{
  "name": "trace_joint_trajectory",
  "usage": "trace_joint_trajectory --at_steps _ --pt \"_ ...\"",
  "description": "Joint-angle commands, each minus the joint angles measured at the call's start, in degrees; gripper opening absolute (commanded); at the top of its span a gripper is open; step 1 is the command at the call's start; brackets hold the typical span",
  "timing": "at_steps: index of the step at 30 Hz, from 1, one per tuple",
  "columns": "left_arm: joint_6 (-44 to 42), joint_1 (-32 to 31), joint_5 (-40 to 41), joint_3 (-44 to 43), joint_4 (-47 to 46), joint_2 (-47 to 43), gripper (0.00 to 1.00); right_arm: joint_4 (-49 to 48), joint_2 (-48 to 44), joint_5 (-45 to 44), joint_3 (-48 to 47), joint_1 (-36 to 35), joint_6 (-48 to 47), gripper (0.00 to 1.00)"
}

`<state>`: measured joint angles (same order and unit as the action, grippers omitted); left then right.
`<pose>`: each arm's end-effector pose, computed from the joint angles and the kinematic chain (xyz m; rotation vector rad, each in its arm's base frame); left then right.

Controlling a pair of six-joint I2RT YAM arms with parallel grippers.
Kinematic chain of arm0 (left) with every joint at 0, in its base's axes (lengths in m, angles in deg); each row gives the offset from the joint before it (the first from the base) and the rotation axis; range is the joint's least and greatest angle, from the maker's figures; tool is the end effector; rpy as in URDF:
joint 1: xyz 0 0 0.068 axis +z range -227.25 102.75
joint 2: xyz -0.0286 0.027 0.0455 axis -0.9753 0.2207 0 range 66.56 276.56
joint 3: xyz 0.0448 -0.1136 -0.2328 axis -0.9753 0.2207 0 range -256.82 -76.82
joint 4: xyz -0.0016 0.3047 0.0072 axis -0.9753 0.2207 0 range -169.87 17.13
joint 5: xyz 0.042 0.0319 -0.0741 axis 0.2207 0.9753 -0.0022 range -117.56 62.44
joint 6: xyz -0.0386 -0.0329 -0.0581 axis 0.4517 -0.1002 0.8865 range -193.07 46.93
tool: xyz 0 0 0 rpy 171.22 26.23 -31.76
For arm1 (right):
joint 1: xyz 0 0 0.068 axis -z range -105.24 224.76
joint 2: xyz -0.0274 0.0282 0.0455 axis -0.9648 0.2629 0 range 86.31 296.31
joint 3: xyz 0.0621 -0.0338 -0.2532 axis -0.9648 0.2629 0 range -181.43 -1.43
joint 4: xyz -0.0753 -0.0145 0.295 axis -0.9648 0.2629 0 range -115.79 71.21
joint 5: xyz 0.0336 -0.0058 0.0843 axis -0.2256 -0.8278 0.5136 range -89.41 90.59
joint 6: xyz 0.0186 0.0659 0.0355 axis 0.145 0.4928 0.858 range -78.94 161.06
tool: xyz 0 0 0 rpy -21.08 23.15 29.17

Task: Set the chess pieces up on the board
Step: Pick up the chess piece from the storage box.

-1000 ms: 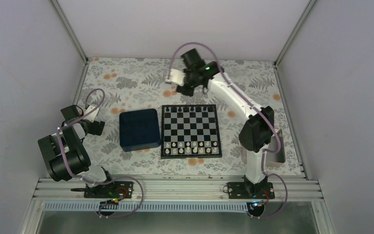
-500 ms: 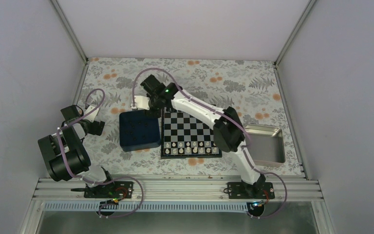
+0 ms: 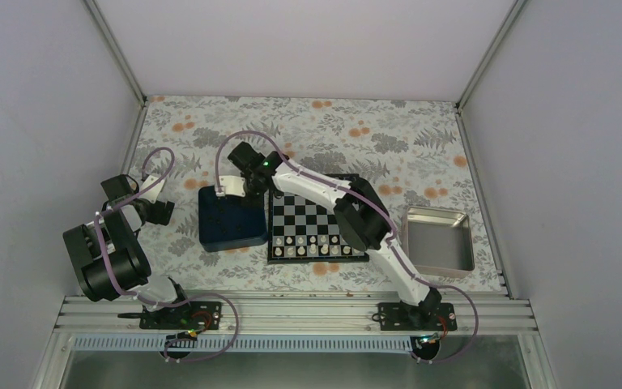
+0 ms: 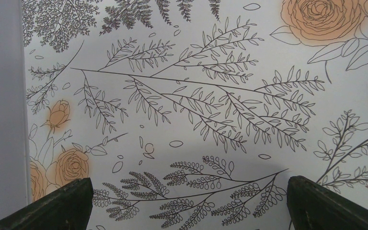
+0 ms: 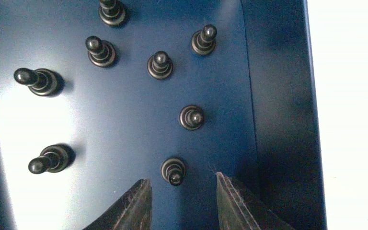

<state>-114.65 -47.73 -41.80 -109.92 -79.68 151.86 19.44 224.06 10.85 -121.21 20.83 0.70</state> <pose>0.2767 0.1381 0.0643 0.3623 2.4340 0.2371 0.3235 0.4639 0.1278 -2.0044 1.7816 0.3144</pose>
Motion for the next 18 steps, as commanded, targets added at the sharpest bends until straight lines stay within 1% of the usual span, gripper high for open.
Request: trace_joint_trajectory --at_steps 1,8,13,14,18 --pt "-1.04 0.52 -1.38 0.63 1.4 0.46 1.0 -2.04 1.68 -0.23 -1.74 -0.38 0.66 0.36" --pt "-1.31 0.7 -1.73 0.53 1.57 0.83 1.0 -1.9 3.51 -0.08 -2.45 -0.39 0.18 0.36" --pt "-1.41 0.67 -2.11 0.49 1.82 0.89 1.0 -1.33 4.4 -0.08 -3.14 -0.44 0.2 0.3" --pt "-1.41 0.69 -2.12 0.51 1.83 0.84 1.0 -1.25 4.45 -0.07 -3.2 -0.45 0.19 0.28" --pt "-1.4 0.72 -2.22 0.39 1.99 0.84 1.0 -0.62 4.15 0.18 -3.64 -0.32 0.42 0.11"
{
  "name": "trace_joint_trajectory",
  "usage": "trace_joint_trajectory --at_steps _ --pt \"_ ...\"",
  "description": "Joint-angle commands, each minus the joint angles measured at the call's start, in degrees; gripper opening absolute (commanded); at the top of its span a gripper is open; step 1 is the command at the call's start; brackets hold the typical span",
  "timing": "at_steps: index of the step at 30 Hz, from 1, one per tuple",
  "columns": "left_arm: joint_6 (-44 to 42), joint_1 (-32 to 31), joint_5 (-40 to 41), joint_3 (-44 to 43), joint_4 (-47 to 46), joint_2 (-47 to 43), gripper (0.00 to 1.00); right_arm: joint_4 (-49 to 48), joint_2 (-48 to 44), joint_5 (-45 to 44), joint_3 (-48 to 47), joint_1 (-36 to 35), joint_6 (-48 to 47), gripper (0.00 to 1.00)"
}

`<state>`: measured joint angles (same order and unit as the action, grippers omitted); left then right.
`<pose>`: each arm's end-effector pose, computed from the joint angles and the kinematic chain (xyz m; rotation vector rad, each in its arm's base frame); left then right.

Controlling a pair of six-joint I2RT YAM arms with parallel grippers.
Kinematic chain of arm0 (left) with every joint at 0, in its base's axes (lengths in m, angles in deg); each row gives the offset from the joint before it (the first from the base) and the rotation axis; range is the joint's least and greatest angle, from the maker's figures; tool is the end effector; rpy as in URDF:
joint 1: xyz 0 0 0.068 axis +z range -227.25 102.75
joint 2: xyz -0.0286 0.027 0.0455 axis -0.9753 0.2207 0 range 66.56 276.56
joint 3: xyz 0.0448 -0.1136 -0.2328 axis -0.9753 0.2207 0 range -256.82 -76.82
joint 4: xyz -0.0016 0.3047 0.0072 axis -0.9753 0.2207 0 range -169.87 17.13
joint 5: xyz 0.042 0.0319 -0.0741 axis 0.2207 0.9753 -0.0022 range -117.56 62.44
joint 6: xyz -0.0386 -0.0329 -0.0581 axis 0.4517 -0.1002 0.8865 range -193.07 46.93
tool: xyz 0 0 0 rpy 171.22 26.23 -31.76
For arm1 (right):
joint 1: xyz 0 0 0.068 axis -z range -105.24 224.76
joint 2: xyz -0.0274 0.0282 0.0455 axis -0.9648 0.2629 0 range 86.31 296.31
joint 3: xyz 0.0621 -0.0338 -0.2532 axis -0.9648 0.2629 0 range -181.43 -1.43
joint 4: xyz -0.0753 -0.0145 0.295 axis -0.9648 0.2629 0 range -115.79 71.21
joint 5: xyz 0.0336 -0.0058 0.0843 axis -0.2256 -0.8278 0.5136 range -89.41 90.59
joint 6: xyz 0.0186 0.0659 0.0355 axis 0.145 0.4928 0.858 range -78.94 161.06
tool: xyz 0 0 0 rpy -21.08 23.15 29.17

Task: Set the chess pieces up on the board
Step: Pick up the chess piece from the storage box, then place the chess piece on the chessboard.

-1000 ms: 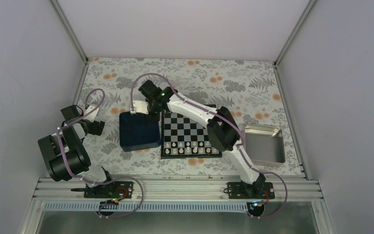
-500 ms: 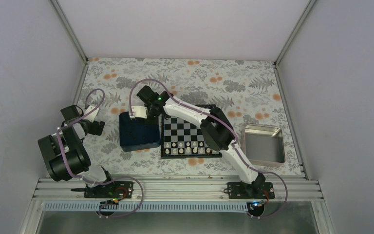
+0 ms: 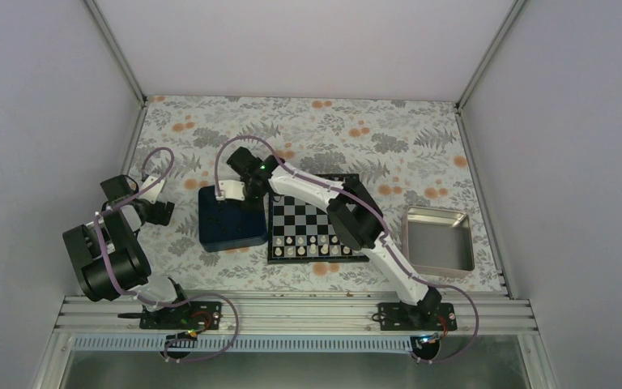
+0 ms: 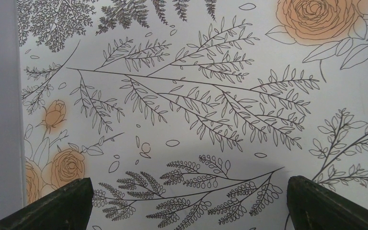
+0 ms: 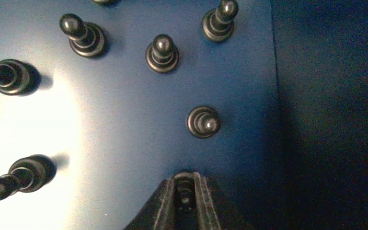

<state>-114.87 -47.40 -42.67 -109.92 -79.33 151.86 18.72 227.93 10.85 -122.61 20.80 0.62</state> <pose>0.2757 0.1385 0.0640 0.3651 2.4325 0.2208 0.3265 0.4686 0.1002 -2.0264 1.8028 0.3126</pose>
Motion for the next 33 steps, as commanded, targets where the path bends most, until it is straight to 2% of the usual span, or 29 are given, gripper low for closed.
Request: trace_joint_trajectory --at_steps 1,3,10,21,27,33 --pt "-1.18 0.38 -1.38 0.39 1.62 0.83 1.0 0.28 0.01 0.38 -2.29 -0.31 0.61 0.08" --pt "-1.18 0.37 -1.4 0.39 1.74 0.84 1.0 0.28 -1.24 0.63 -2.03 -0.21 0.78 0.04" --pt "-1.23 0.42 -1.41 0.26 1.79 0.89 1.0 1.43 -9.38 1.95 0.06 0.74 2.03 0.04" --pt "-1.12 0.38 -1.53 0.03 2.08 0.93 1.0 3.21 -21.63 0.3 11.06 6.13 2.78 0.04" --pt "-1.0 0.39 -1.61 0.05 2.19 0.84 1.0 2.84 -22.61 0.68 16.28 9.23 2.7 0.04" --pt "-1.0 0.41 -1.58 0.05 2.28 0.81 1.0 2.29 -19.43 1.05 16.96 10.07 2.58 0.05"
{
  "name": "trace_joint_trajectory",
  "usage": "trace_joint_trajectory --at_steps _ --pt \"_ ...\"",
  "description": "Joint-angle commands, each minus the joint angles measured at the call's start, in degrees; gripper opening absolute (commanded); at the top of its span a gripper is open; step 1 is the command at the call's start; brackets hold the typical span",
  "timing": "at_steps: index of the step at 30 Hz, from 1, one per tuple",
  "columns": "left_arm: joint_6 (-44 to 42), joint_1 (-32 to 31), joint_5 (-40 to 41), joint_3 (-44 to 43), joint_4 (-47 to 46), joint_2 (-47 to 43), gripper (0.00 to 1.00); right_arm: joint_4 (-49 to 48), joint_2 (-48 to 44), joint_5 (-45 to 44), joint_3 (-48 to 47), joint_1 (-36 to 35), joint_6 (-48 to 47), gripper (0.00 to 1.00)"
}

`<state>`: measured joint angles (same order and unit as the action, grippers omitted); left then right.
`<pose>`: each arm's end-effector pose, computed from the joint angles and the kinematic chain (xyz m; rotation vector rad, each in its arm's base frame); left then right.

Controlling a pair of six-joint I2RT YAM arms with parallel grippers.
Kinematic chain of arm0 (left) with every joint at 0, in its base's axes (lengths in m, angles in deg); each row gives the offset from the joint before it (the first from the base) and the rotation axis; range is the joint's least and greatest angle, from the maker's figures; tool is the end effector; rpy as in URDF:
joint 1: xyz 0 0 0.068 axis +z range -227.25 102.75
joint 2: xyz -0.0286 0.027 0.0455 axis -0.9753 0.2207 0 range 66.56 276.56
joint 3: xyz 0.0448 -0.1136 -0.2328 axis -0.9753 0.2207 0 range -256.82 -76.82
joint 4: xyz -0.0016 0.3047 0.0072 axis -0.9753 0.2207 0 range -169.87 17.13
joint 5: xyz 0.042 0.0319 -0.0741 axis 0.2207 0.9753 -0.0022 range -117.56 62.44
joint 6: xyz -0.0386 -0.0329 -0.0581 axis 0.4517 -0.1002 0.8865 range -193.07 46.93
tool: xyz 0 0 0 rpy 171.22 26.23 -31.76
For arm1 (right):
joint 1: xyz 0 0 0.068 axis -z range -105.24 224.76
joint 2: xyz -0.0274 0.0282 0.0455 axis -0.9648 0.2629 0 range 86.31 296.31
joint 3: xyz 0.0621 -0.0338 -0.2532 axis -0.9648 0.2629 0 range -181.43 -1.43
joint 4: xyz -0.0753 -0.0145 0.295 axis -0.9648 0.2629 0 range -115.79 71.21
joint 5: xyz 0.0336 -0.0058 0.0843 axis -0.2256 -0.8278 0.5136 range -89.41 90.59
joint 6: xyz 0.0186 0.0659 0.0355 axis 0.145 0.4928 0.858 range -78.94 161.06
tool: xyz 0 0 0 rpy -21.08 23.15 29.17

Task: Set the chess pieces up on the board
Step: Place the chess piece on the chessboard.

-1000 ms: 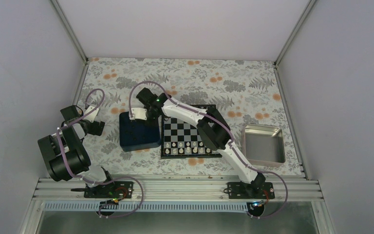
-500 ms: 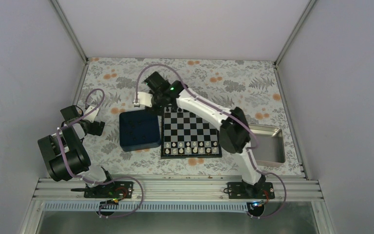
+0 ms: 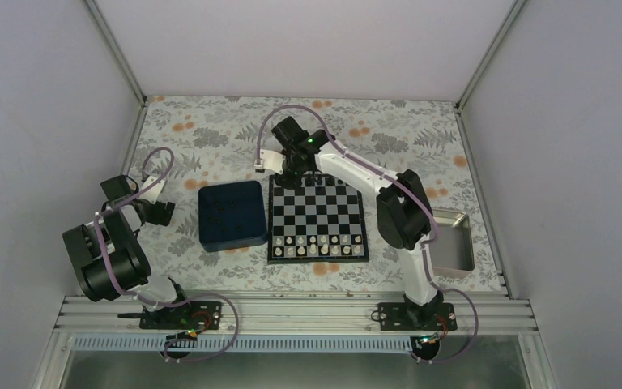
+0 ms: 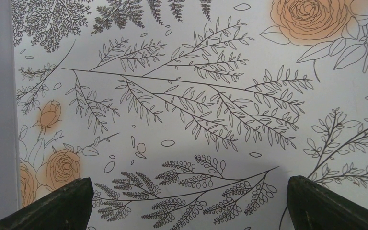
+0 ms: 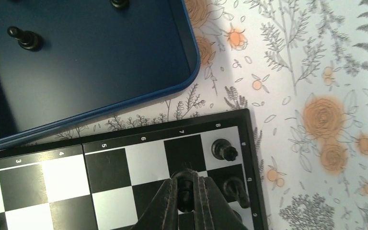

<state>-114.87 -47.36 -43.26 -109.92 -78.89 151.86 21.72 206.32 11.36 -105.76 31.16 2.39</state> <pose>0.2751 0.1376 0.0635 0.3673 2.4340 0.2046 0.3576 0.3575 0.1888 -1.8009 1.9708 0.2787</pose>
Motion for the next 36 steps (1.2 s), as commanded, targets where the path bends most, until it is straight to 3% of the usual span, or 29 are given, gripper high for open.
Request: trace_joint_trajectory --at_steps 1,11,36 --pt "-1.01 0.37 -0.98 0.04 1.84 0.76 1.0 -0.81 2.81 0.71 0.0 -0.15 0.8 0.05" --pt "-1.09 0.35 -0.84 0.18 1.59 1.01 1.0 -0.33 8.4 1.06 -1.43 0.39 0.3 0.06" --pt "-1.35 0.36 -0.97 0.2 1.49 1.59 1.0 -2.25 11.48 0.68 -3.38 2.02 1.31 0.08"
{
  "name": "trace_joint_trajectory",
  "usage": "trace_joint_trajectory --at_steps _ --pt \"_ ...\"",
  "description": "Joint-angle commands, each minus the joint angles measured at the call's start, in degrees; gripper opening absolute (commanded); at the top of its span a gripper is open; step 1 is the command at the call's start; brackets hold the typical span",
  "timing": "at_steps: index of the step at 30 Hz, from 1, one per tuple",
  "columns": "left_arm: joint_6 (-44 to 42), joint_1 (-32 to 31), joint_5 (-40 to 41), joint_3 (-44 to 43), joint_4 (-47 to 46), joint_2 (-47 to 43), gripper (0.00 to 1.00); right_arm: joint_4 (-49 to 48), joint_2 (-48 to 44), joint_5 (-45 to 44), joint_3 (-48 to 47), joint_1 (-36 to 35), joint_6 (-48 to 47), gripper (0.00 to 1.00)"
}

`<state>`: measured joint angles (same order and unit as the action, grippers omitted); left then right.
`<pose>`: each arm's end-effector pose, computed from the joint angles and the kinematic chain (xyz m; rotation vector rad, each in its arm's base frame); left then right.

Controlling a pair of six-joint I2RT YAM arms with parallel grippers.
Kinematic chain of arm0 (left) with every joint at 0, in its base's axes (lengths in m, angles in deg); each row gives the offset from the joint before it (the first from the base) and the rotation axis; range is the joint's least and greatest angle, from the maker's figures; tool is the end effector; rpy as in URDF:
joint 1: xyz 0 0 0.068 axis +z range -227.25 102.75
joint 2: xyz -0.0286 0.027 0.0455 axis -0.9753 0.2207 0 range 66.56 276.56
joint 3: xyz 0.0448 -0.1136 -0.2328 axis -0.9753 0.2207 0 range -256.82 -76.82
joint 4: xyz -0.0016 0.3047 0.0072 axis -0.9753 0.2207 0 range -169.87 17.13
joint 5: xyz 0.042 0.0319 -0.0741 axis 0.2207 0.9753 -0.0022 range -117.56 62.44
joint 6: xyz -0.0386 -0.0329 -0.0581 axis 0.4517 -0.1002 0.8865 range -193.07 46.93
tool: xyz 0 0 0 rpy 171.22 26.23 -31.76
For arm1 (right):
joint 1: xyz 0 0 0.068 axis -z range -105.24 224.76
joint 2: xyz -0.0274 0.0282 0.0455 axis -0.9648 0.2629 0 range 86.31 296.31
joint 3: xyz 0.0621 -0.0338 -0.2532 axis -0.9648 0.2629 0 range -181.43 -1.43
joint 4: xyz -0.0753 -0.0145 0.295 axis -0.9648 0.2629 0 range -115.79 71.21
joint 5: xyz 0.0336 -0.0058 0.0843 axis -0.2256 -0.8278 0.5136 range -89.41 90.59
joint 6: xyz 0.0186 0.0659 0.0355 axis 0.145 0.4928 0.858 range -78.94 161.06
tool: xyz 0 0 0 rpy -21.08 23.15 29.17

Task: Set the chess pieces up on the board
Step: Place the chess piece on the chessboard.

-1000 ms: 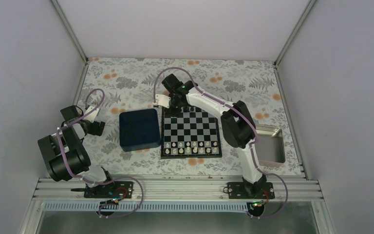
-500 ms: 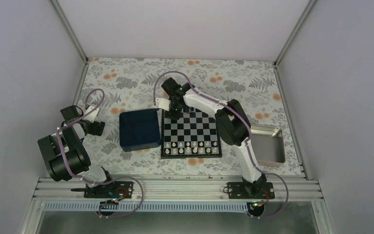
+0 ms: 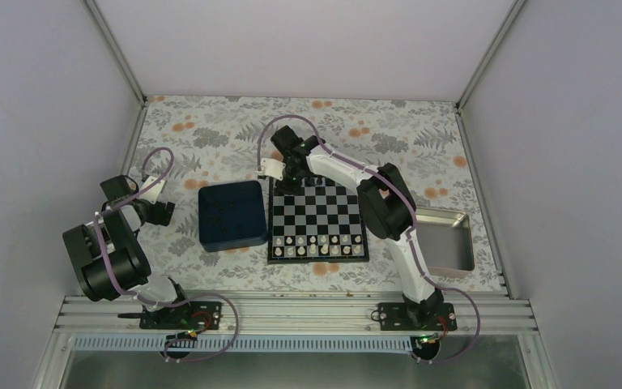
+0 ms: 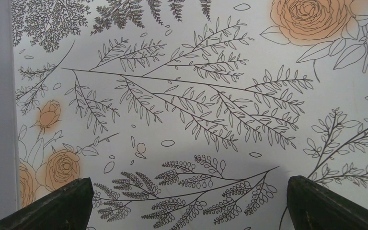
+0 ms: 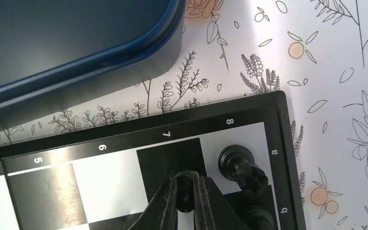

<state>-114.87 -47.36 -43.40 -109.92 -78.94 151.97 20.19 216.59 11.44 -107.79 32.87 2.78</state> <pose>0.2752 0.1375 0.0631 0.3681 2.4336 0.2013 0.3802 0.3576 0.1140 -1.8285 2.0999 0.2798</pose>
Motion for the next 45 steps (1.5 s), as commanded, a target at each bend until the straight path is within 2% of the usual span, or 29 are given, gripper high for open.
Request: trace_joint_trajectory --at_steps 1,18,31,37,45 --pt "-1.35 0.39 -0.84 0.11 1.55 1.51 1.0 -0.69 1.22 0.75 -1.41 0.32 0.93 0.08" --pt "-1.45 0.41 -0.85 0.01 1.7 1.7 1.0 1.88 1.49 2.53 -2.15 0.17 0.16 0.08" --pt "-1.35 0.35 -0.89 -0.03 1.88 1.6 1.0 1.29 -0.73 2.2 -2.07 0.14 0.59 0.24" --pt "-1.4 0.35 -0.86 -0.08 1.88 1.49 1.0 4.13 -4.77 3.62 -5.1 -0.39 1.0 0.27" --pt "-1.48 0.35 -1.05 -0.04 2.06 1.35 1.0 8.6 -5.14 2.06 -14.56 -7.79 0.22 0.34"
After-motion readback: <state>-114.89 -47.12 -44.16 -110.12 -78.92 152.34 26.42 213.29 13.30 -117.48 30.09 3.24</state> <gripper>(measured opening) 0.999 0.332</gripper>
